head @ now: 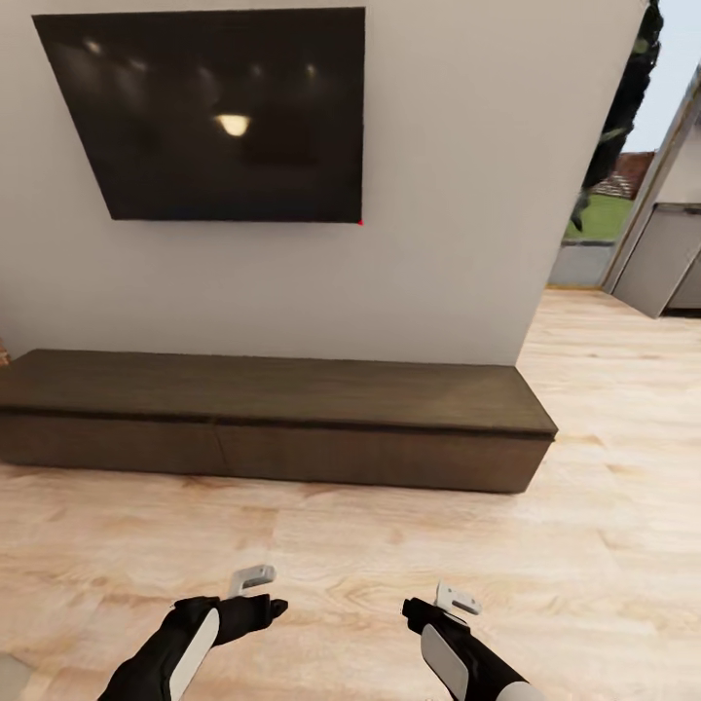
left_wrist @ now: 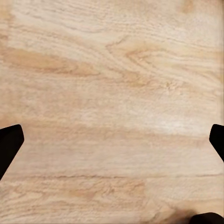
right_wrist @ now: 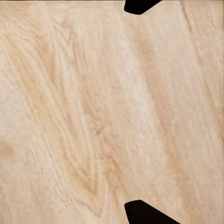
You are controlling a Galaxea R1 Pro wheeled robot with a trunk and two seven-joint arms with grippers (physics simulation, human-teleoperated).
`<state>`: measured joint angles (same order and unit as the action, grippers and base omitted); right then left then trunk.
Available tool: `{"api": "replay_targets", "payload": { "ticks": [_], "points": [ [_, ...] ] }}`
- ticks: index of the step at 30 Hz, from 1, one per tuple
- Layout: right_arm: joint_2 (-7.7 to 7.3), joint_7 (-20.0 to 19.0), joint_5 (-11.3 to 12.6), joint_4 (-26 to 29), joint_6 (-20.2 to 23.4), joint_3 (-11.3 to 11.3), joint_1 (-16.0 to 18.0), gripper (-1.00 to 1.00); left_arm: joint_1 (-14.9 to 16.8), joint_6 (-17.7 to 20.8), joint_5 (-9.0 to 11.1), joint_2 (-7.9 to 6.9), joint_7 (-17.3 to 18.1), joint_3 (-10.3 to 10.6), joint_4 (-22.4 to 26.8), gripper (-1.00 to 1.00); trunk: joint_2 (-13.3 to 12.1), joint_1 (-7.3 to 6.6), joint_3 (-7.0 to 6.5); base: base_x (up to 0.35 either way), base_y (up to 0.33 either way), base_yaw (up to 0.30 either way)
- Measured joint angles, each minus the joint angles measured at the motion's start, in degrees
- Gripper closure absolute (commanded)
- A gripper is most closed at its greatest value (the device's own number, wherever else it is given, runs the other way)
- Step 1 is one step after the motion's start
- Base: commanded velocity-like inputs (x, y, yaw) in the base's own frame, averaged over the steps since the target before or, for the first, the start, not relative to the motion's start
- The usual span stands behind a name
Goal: Place each of the two pumpkins and all three candles from the living room inside a cabinet in the living room (use any cabinet), then make sure every cabinet is closed, and position the cauldron so it is next to a table in the living room.
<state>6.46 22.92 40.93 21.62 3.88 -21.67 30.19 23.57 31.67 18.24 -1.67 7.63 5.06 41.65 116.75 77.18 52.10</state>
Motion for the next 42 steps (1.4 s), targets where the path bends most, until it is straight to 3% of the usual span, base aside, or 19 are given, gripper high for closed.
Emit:
{"api": "replay_targets", "payload": {
  "ticks": [14, 19, 21, 23, 26, 28, 29, 31, 34, 37, 39, 42],
  "points": [
    [0.01, 0.1, -0.1, 0.0, -0.1, 0.0, 0.0, -1.0, 0.0, 0.1, 0.2, -0.09, 0.4, -0.1, 0.0, -1.0, 0.0, -0.01, 0.0, 0.081, 0.067, -0.166],
    [-0.1, -0.1, 0.0, 0.0, -0.2, 0.1, 0.0, -1.0, 0.0, 1.0, 1.6, -1.99, 1.0, -1.0, 0.9, -1.0, 0.0, 0.0, 0.0, 0.014, 0.01, -0.005],
    [-0.3, -1.5, 0.1, 0.0, -0.3, 0.1, 0.0, -1.0, 0.0, 3.4, 4.2, -3.4, 1.4, -1.7, 2.9, -1.0, 0.0, 0.0, 0.0, 0.003, 0.002, -0.001],
    [-0.87, -4.3, 0.2, -0.1, -0.2, 0.3, 0.0, -1.0, 0.0, 8.6, 7.5, -5.44, 2.9, -2.1, 6.5, -1.0, 0.0, 0.0, 0.0, 0.001, 0.001, 0.0],
    [-3.32, -12.3, 3.4, -0.2, -0.1, 3.3, -0.4, -1.0, 0.1, 20.6, 14.7, -10.91, 8.2, -2.3, 16.8, -1.0, 0.0, 0.0, -0.01, 0.0, 0.0, 0.0],
    [-5.5, -19.6, 6.9, -0.3, -0.1, 5.5, -1.4, -1.0, 0.0, 23.5, 19.0, -14.75, 11.1, -2.3, 23.3, -1.0, 0.0, 0.0, 0.0, 0.0, 0.0, 0.0],
    [-6.01, -21.3, 7.6, -0.3, 0.0, 5.8, -1.7, -1.0, 0.0, 23.9, 20.0, -15.56, 11.6, -2.3, 24.5, -1.0, 0.0, 0.0, 0.0, 0.0, 0.0, 0.0],
    [-7.34, -27.8, 9.4, -1.3, -0.1, 6.6, -2.4, -1.0, 0.0, 25.0, 25.7, -17.83, 12.8, -2.2, 27.2, -1.0, 0.0, 0.0, 0.0, 0.0, 0.0, 0.0],
    [-7.89, -32.6, 10.2, -4.7, -1.3, 7.2, -2.8, -1.0, 0.0, 25.6, 35.2, -19.6, 13.5, -0.9, 28.7, -1.0, 0.0, 0.0, 0.0, 0.0, 0.0, 0.0],
    [-8.04, -33.8, 10.3, -7.0, -5.7, 7.7, -2.9, -1.0, -0.1, 25.7, 39.8, -20.05, 13.6, 1.5, 28.8, -1.0, 0.0, 0.0, 0.0, 0.0, 0.0, 0.0],
    [-8.14, -34.2, 10.6, -7.6, -8.7, 7.7, -2.9, -1.0, -0.1, 25.7, 41.2, -20.16, 13.7, 2.5, 28.9, -1.0, 0.0, 0.0, 0.0, 0.0, 0.0, 0.0],
    [-8.25, -36.4, 13.8, -7.6, -11.3, 9.8, -2.9, -1.0, -0.1, 25.8, 44.3, -20.24, 13.8, 3.4, 28.9, -1.0, 0.0, 0.0, 0.0, 0.0, 0.0, 0.0]
  ]
}}
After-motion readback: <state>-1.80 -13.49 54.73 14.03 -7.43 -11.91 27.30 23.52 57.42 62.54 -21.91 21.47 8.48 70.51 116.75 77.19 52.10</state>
